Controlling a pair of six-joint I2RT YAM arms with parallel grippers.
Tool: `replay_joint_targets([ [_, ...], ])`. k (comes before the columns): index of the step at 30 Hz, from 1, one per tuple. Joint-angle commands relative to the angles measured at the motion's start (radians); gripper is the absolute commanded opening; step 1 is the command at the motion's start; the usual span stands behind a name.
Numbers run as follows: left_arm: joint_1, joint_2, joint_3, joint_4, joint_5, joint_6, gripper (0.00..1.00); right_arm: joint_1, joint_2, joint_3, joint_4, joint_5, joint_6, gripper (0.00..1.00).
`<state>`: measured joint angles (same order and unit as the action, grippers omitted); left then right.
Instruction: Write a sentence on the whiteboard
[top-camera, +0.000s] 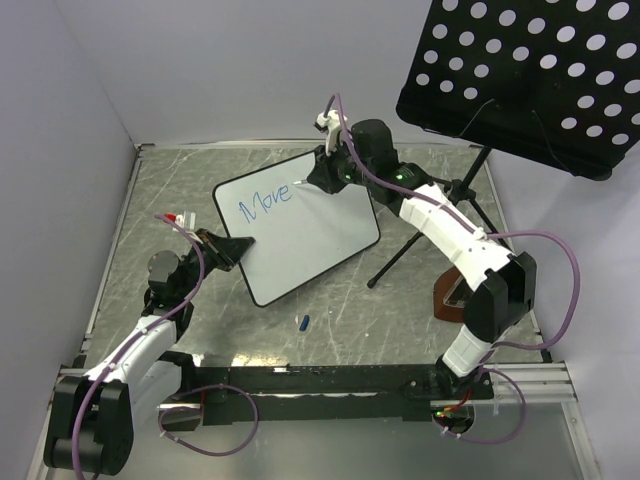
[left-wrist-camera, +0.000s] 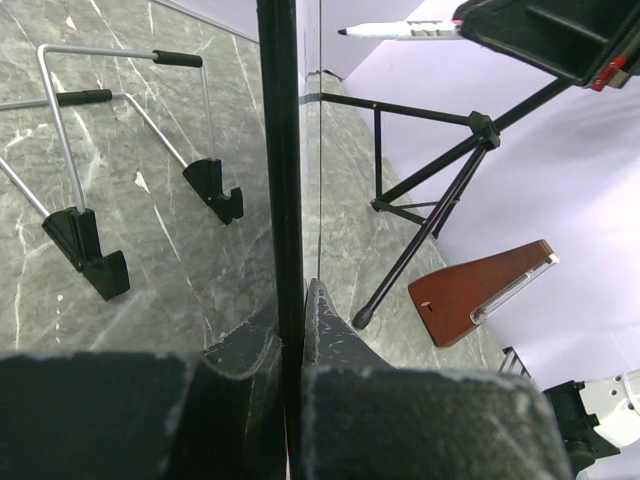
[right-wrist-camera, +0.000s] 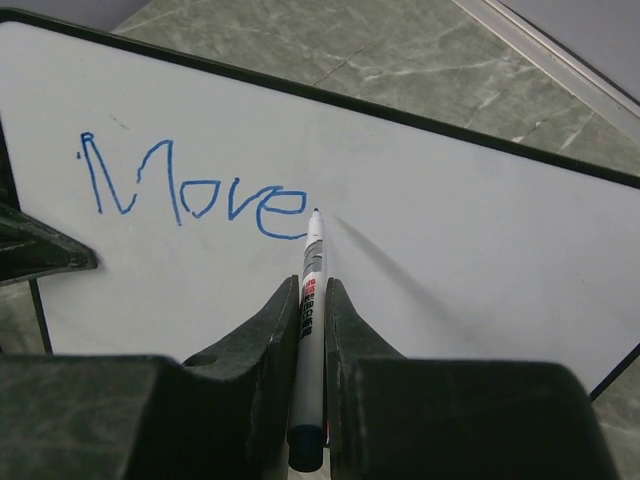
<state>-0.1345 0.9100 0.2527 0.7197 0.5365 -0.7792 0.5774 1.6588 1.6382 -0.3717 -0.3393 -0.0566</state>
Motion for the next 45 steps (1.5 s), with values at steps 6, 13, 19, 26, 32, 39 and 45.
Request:
replay_joint_targets([
  [6, -0.008, -0.003, 0.025, 0.001, 0.051, 0.112, 0.01, -0.042, -0.123, 0.017, -0.012, -0.183, -0.121, 0.00],
  [13, -0.010, -0.046, 0.045, -0.069, 0.048, 0.155, 0.01, -0.094, -0.209, -0.031, -0.032, -0.326, -0.212, 0.00],
  [19, -0.008, -0.043, 0.040, -0.054, 0.056, 0.147, 0.01, -0.106, -0.244, -0.103, -0.021, -0.375, -0.227, 0.00],
  [26, -0.008, -0.045, 0.040, -0.049, 0.057, 0.144, 0.01, -0.125, -0.264, -0.127, -0.052, -0.440, -0.282, 0.00],
  [32, -0.010, -0.037, 0.039, -0.045, 0.057, 0.136, 0.01, -0.136, -0.261, -0.130, -0.055, -0.490, -0.299, 0.00],
  [39, -0.008, -0.043, 0.042, -0.052, 0.059, 0.136, 0.01, -0.133, -0.249, -0.120, -0.053, -0.514, -0.305, 0.00],
  [45, -0.010, -0.042, 0.045, -0.058, 0.060, 0.138, 0.01, -0.133, -0.255, -0.126, -0.053, -0.524, -0.308, 0.00],
])
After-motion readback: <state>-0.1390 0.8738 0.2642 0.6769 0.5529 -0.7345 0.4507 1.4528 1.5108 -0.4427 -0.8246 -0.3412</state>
